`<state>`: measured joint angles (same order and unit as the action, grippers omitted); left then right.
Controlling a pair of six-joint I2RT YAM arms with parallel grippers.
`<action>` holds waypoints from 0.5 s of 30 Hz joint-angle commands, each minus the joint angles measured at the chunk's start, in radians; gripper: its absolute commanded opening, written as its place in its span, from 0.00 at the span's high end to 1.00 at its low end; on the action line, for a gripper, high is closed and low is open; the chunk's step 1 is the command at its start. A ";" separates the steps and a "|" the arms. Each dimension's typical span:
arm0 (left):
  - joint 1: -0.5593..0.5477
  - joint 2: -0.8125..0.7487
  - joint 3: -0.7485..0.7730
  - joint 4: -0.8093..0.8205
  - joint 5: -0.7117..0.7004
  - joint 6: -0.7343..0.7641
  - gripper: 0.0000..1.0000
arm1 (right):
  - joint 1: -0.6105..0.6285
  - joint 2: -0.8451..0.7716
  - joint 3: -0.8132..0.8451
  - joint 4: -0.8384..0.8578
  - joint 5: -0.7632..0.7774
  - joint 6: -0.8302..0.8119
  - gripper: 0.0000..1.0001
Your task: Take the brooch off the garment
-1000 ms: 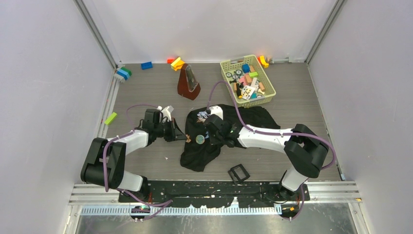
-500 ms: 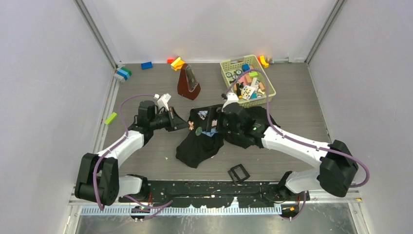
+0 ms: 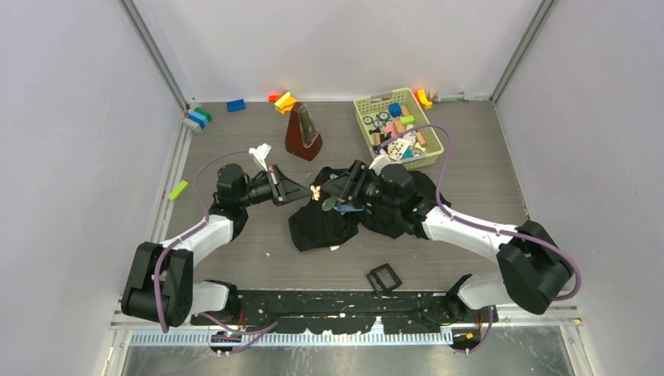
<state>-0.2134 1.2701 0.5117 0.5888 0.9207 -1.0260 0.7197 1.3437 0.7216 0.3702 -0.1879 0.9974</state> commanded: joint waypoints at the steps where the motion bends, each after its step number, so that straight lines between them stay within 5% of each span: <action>1: 0.002 0.013 -0.007 0.206 0.065 -0.112 1.00 | 0.004 0.057 -0.013 0.277 -0.112 0.096 0.37; 10: 0.002 0.019 -0.013 0.247 0.075 -0.137 1.00 | 0.005 0.086 -0.013 0.326 -0.122 0.111 0.56; 15: 0.001 0.018 -0.018 0.248 0.085 -0.113 1.00 | 0.005 0.087 -0.009 0.314 -0.123 0.113 0.58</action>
<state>-0.2134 1.2926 0.5007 0.7628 0.9718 -1.1481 0.7197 1.4387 0.7029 0.6144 -0.3004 1.1038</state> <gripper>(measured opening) 0.013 0.428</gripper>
